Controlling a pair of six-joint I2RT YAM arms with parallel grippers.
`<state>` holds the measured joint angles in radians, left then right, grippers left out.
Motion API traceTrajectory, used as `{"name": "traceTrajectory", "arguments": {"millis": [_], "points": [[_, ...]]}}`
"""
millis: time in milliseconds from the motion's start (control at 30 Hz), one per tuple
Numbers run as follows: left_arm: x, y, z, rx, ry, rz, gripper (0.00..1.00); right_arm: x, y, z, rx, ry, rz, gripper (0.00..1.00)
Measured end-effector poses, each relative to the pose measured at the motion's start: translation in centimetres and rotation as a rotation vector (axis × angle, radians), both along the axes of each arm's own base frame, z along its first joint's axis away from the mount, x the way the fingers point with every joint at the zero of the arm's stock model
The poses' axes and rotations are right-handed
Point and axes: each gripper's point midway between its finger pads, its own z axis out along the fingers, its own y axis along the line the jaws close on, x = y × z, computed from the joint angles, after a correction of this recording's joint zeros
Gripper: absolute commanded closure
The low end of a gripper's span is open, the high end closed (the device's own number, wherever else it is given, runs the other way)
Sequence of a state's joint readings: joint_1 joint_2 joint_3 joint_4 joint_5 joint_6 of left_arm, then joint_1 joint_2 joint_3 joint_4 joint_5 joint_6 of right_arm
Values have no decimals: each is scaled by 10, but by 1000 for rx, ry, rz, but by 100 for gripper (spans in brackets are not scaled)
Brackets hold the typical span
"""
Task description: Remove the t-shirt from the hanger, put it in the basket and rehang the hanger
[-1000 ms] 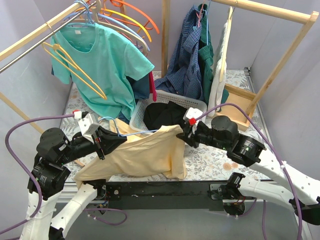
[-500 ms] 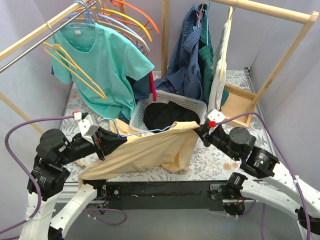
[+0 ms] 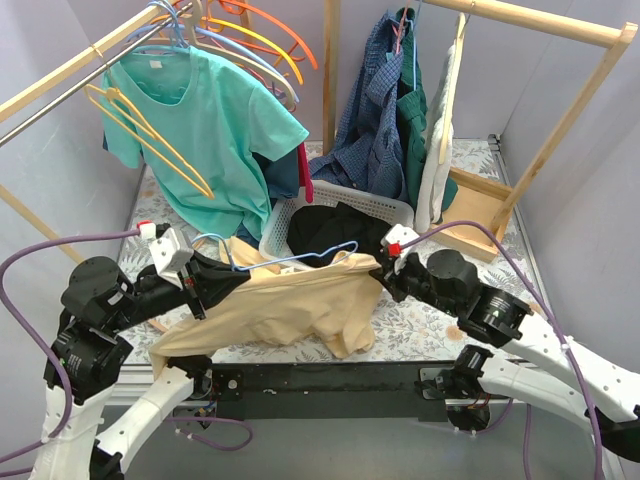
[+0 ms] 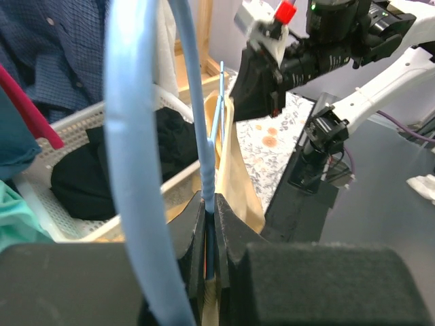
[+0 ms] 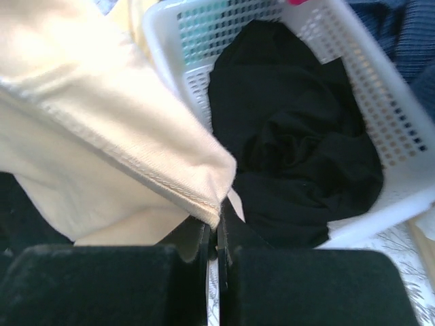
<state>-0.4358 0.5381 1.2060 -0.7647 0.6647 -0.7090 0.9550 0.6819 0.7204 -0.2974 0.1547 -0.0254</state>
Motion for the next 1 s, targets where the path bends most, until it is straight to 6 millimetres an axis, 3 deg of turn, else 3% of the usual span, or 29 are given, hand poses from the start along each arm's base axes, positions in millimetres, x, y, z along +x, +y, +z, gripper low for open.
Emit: {"name": "traceTrajectory", "arguments": {"millis": [233,267,333,367,467,600,700,833,933,1000], "points": [[10,2,2,16,-20,42,100,-22,27,-23,-30,114,187,99],[12,1,1,20,-17,42,100,-26,31,-26,-33,134,216,94],[19,-1,-1,32,-12,48,100,-34,36,-33,-48,178,264,63],[23,-2,-3,38,-8,51,100,-37,38,-35,-52,198,279,42],[36,-6,-10,61,3,58,100,-43,40,-29,-48,218,305,31],[57,-14,-25,105,46,64,100,-48,39,12,24,157,340,25],[70,-22,-33,126,76,52,100,-58,39,71,119,57,402,24],[77,-34,-42,145,109,-4,100,-65,41,133,180,-54,474,25],[76,-44,-50,155,144,-77,100,-57,51,156,173,-110,490,25],[74,-49,-53,159,164,-116,100,-49,59,155,140,-118,495,26]]}}
